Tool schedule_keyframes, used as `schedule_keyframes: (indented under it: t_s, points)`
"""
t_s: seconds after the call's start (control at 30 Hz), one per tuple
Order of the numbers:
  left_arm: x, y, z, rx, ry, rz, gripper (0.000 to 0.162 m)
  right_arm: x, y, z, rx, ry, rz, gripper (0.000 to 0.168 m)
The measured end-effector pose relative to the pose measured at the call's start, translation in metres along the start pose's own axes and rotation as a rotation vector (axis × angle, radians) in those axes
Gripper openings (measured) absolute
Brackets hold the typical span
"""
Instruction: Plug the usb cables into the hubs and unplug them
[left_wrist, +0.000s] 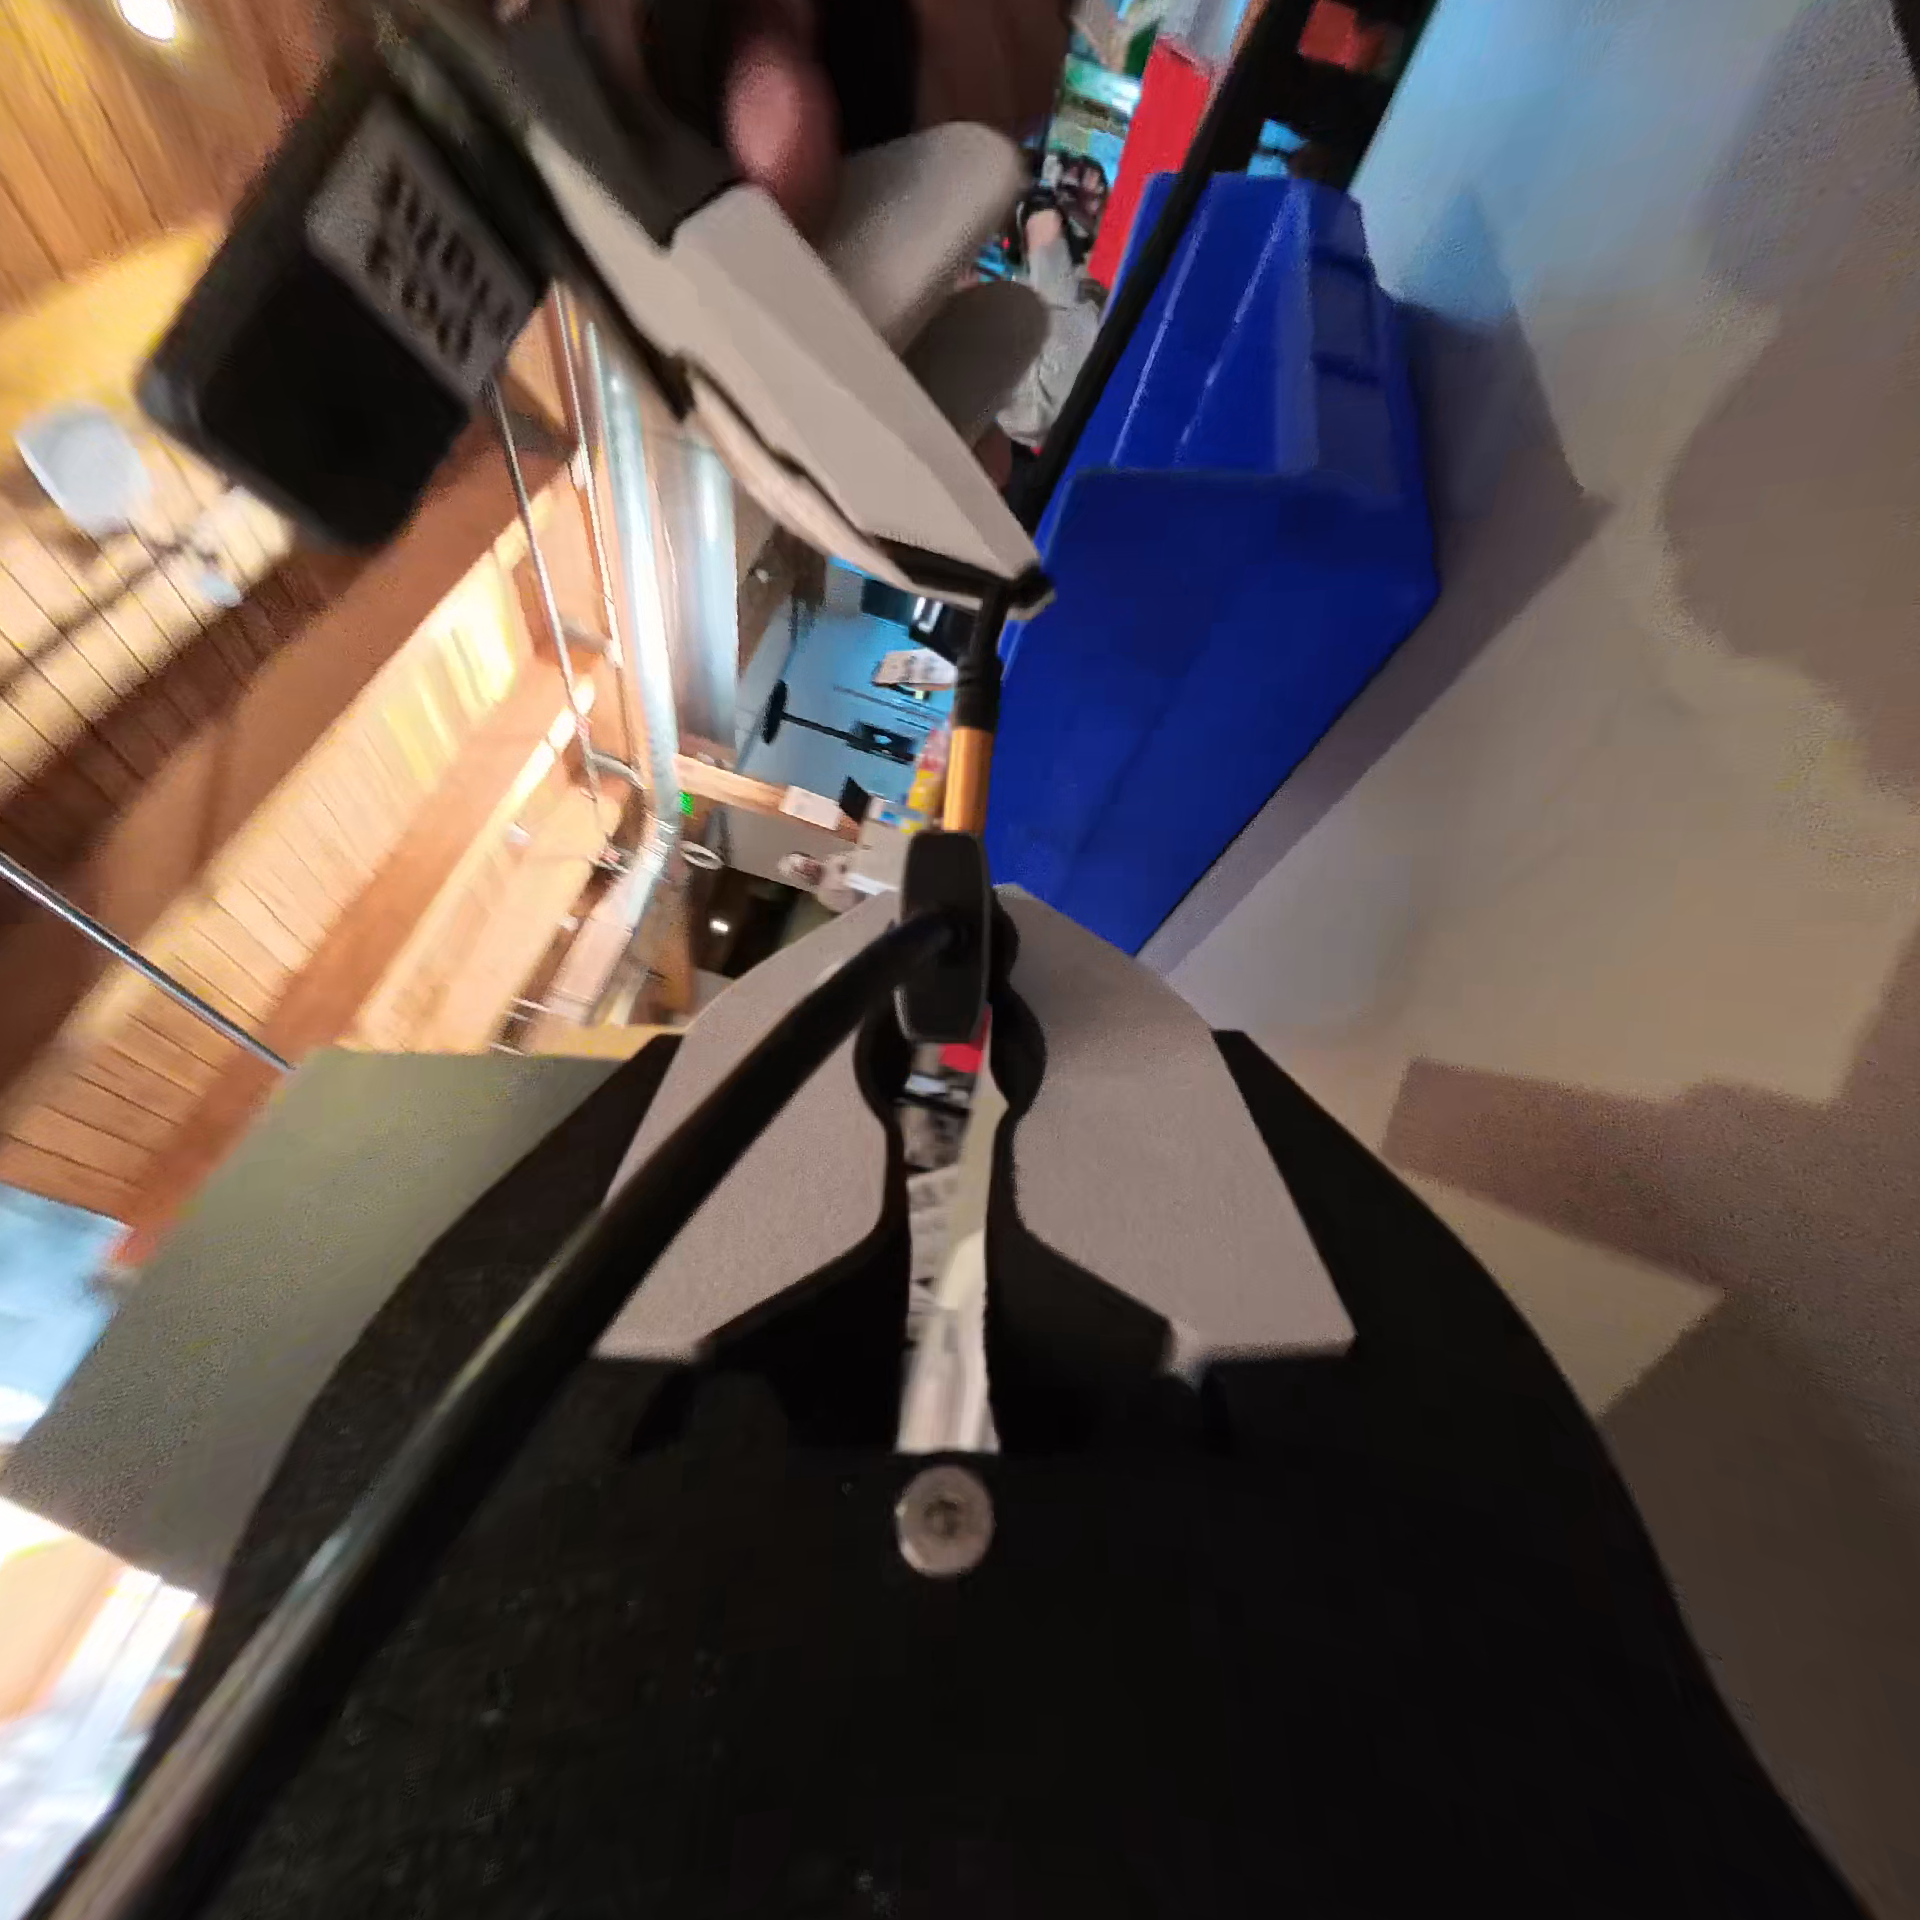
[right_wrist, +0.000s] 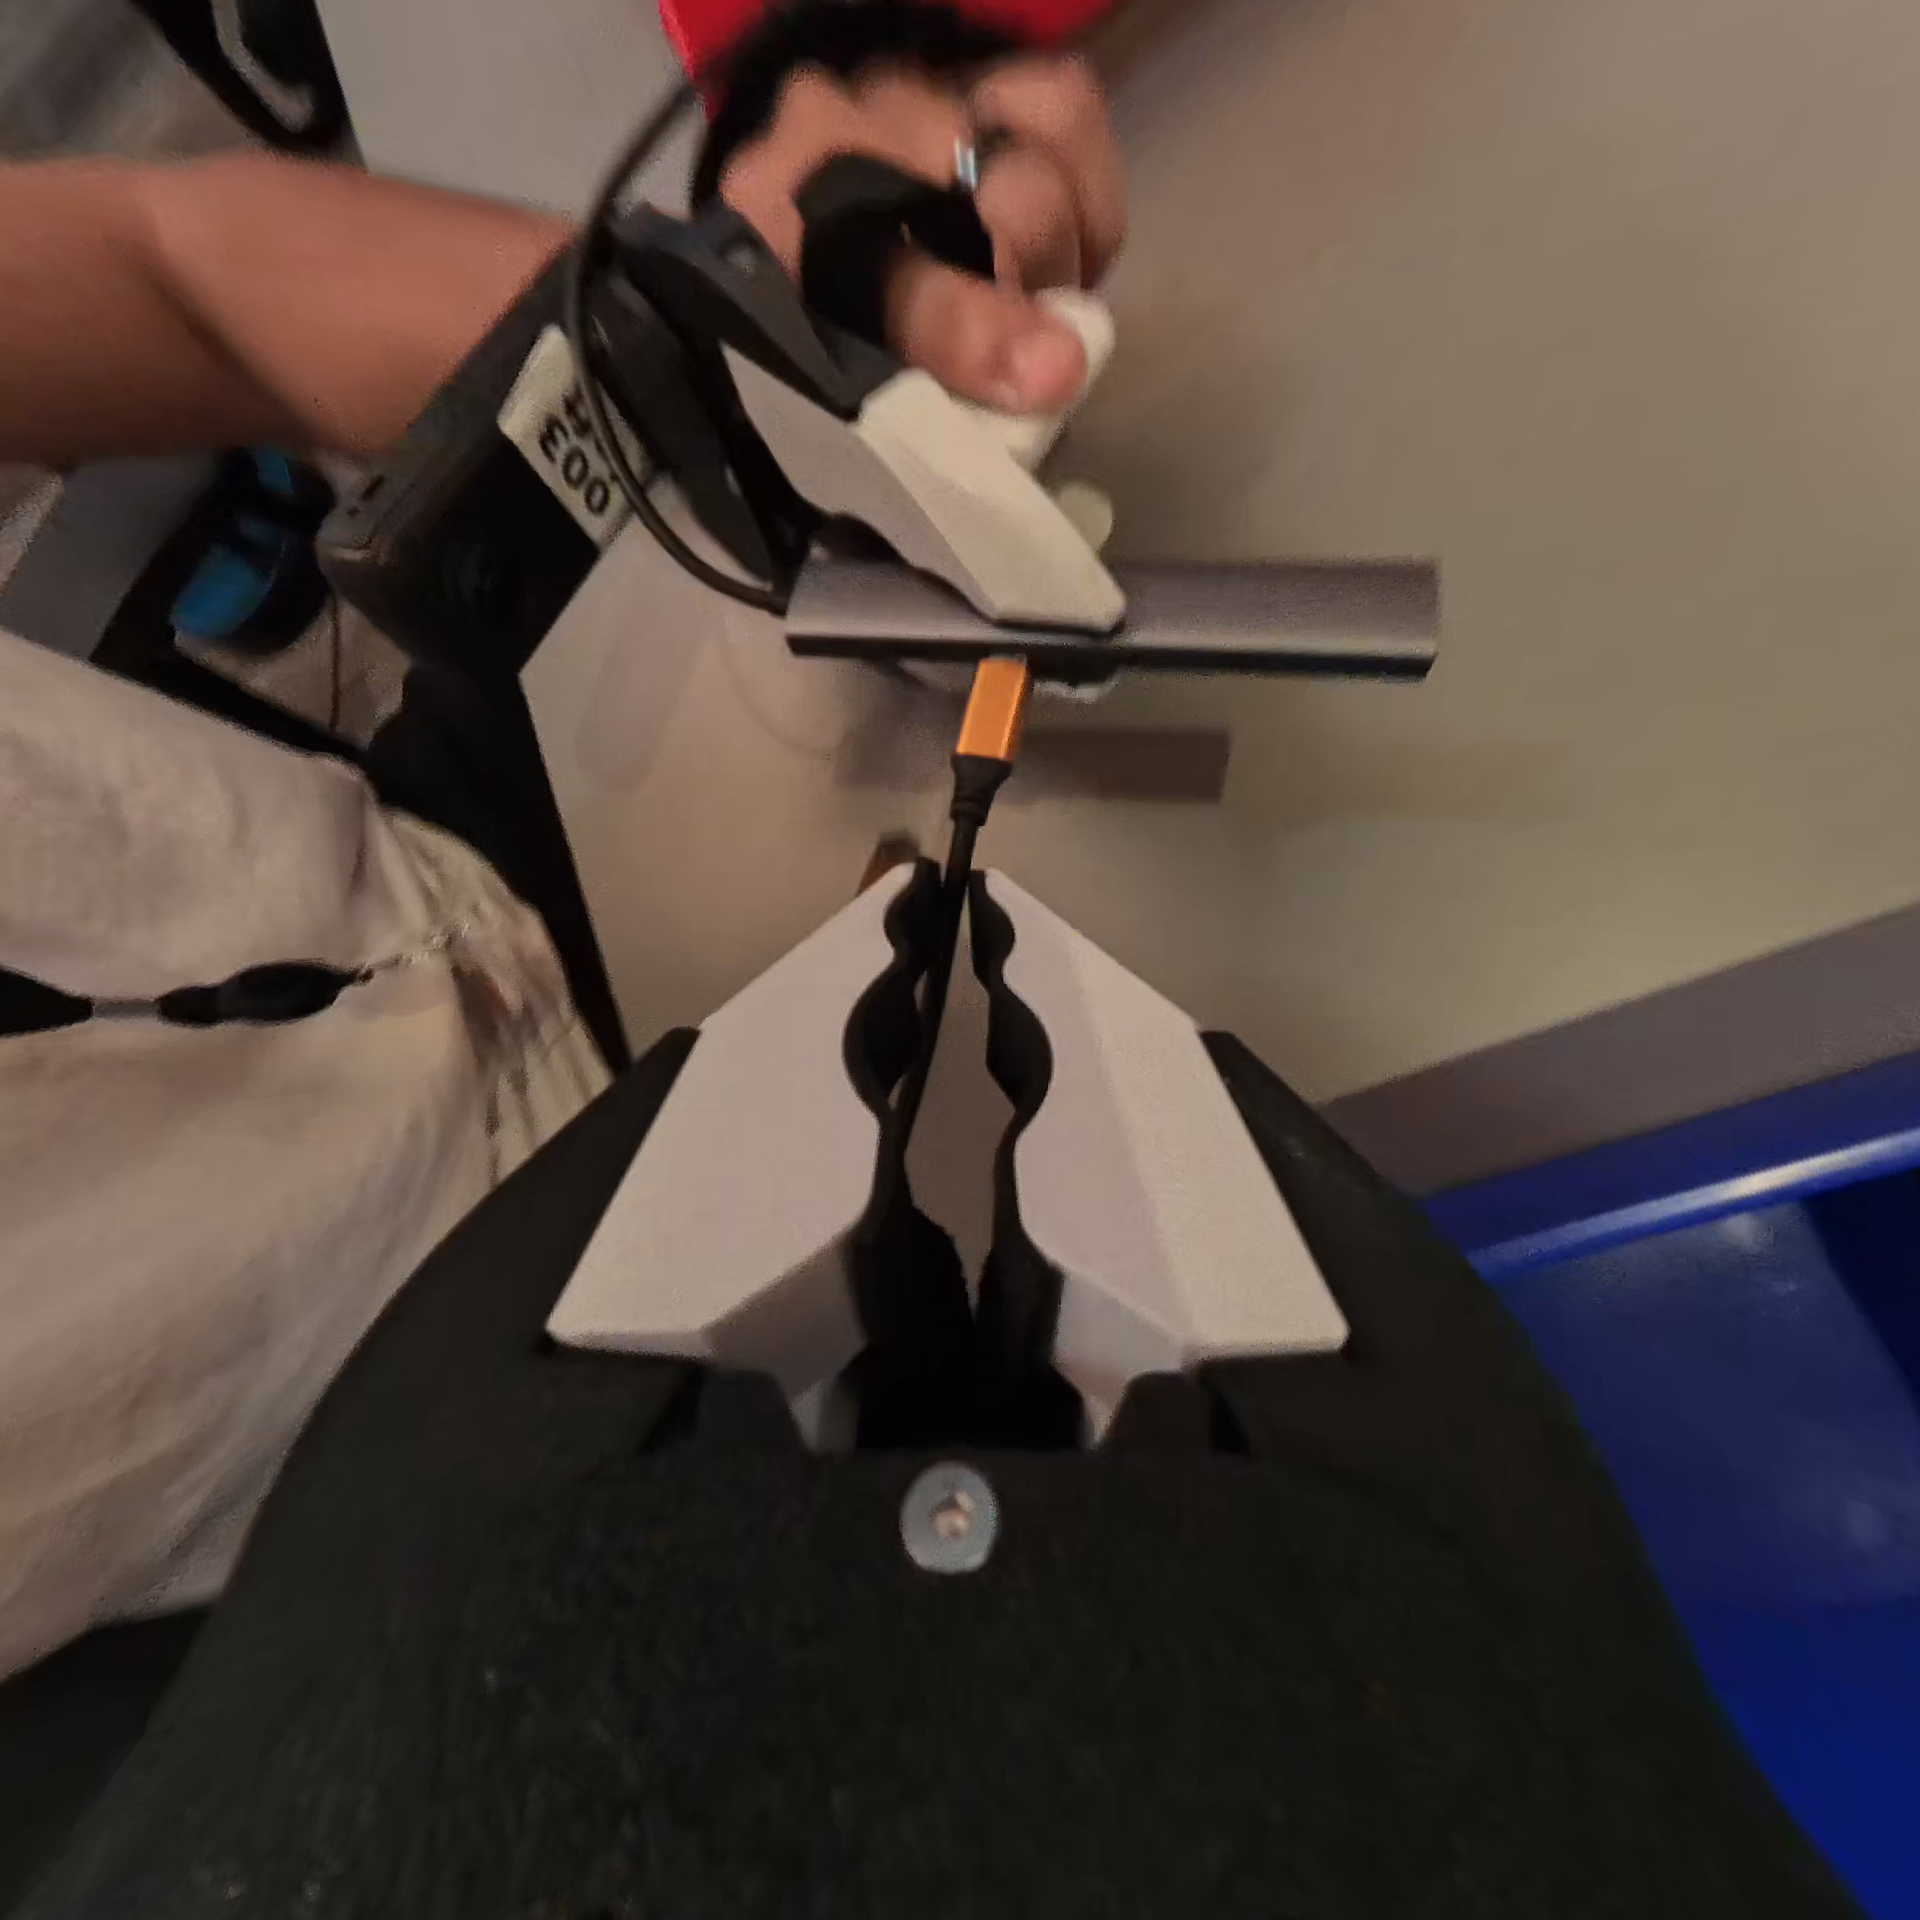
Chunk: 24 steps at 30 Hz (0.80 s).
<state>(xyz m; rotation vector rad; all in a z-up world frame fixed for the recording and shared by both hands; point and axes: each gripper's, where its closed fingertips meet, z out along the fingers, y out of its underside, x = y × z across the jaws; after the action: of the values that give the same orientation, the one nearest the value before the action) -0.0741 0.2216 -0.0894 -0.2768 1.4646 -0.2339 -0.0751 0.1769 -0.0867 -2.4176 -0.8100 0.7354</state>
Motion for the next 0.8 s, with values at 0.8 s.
schedule_keyframes:
  t_s: [0.8]
  points:
    - [-0.034, 0.001, -0.007, 0.082, -0.101, -0.368, 0.010, 0.003, -0.062, 0.000, 0.695, 0.398, -0.069, 0.020]
